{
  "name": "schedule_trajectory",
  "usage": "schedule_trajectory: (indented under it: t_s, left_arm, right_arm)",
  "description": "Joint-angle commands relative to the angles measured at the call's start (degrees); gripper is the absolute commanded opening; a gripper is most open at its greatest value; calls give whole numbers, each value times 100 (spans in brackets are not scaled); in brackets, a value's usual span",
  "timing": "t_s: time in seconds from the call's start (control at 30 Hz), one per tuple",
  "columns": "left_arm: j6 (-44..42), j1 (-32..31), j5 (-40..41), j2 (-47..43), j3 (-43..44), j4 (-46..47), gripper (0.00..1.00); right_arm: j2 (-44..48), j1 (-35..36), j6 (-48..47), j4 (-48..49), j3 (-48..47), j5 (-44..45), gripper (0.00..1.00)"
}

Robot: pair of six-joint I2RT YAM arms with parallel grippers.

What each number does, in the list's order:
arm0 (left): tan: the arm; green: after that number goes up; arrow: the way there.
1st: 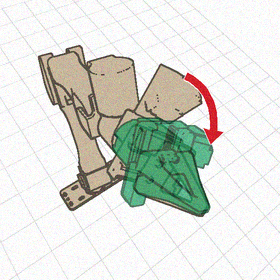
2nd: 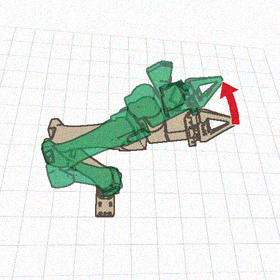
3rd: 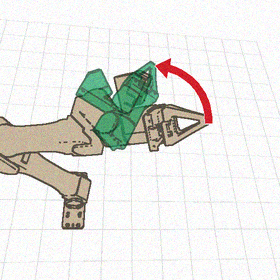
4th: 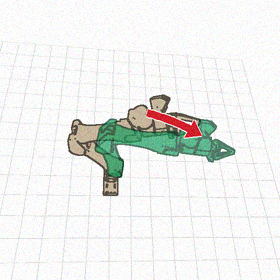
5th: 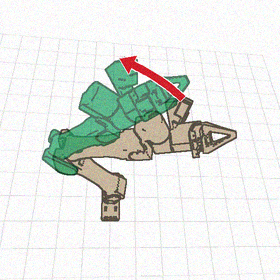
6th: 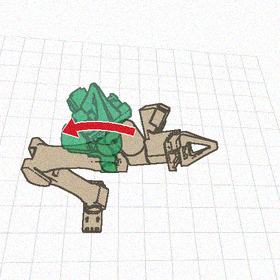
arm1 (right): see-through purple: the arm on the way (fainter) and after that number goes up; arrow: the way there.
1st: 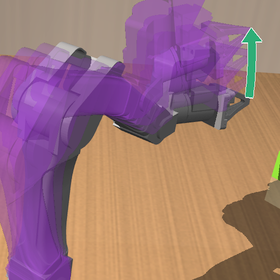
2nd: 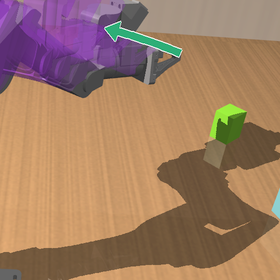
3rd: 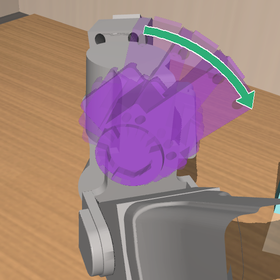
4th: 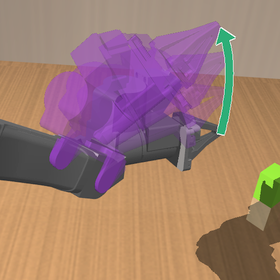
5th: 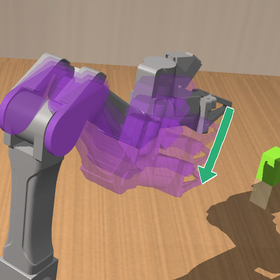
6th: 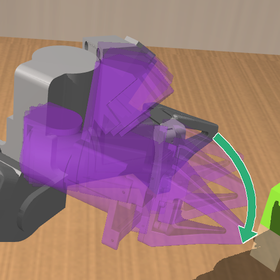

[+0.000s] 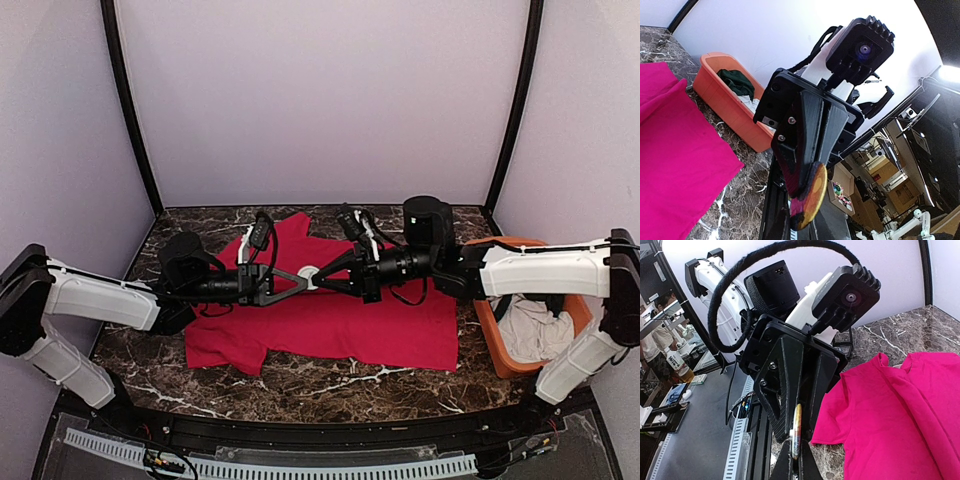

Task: Pin the brooch onto the clothing
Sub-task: Open the brooch.

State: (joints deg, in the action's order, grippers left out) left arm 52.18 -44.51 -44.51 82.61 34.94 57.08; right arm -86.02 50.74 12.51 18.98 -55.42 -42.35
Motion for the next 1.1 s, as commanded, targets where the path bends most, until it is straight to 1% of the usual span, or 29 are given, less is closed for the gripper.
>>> schedule_trajectory:
  t_s: [0.0, 0.07, 0.37, 0.47, 0.57, 0.7, 0.8, 0.93, 1.07]
  left_arm:
    - [10, -9, -24, 36, 28, -72, 9]
    - [-49, -13, 9, 31, 57, -208, 7]
    - [-142, -11, 177, 34, 132, -544, 5]
    - [-275, -5, 259, 2, 171, -875, 4]
    - [-478, -13, 516, -103, 228, -1443, 3]
    - [-723, -10, 838, -264, 254, -1924, 1]
    - [-828, -9, 993, -331, 270, -2081, 1]
    - [-966, -8, 1166, -384, 346, -2525, 1]
    - [-937, -11, 1206, -324, 364, -2570, 1]
  right_arm:
    - [142, 115, -195, -6, -24, 191, 0]
    - [147, 141, -230, -53, -41, 225, 0]
    - [96, 343, -531, -370, -187, 542, 0]
    - [79, 411, -593, -437, -229, 623, 0]
    - [84, 460, -643, -461, -256, 657, 0]
    - [70, 502, -680, -511, -267, 664, 0]
    - [65, 523, -706, -518, -252, 683, 0]
    - [51, 596, -760, -542, -281, 706, 0]
    - [-3, 690, -912, -672, -361, 748, 0]
